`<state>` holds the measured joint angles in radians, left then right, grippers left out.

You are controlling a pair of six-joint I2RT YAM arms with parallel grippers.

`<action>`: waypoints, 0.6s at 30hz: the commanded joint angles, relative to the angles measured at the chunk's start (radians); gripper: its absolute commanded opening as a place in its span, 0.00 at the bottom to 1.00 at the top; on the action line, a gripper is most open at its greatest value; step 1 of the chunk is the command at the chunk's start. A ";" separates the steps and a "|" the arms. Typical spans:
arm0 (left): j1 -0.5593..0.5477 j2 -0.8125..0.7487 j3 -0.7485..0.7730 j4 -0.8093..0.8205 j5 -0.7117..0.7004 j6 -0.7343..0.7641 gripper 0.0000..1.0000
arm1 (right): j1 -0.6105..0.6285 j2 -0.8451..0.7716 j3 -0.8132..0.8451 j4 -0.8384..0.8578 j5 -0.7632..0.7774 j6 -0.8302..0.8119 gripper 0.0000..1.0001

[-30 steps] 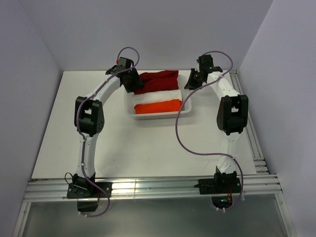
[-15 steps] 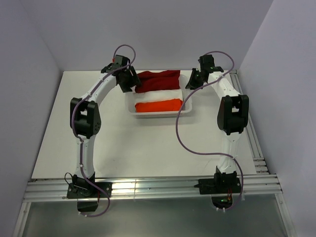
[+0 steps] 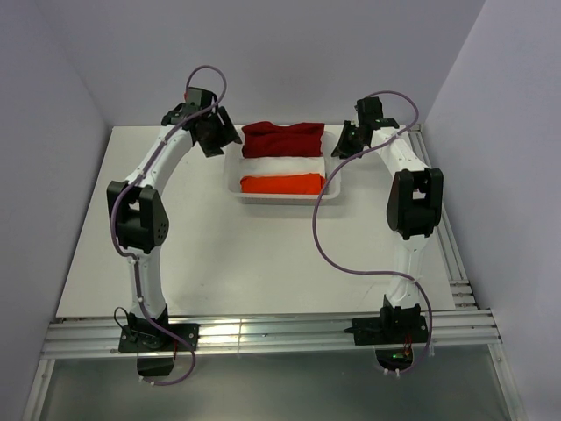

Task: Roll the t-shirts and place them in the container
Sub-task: Place the rolled tshirt into the container

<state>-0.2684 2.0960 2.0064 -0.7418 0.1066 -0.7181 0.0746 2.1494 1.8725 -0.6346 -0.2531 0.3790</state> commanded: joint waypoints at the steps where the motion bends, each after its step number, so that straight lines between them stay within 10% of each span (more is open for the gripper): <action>1: 0.011 -0.063 -0.001 0.005 -0.010 0.016 0.71 | -0.025 -0.017 0.013 -0.027 0.086 0.014 0.00; 12: 0.014 -0.002 0.020 0.208 0.209 0.066 0.59 | -0.029 -0.059 0.123 -0.062 0.084 0.050 0.48; 18: 0.011 0.004 0.015 0.341 0.302 0.091 0.54 | -0.026 -0.077 0.188 -0.036 -0.006 0.104 0.40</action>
<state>-0.2531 2.0960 1.9873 -0.5316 0.3058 -0.6636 0.0540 2.1445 2.0087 -0.6910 -0.2165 0.4404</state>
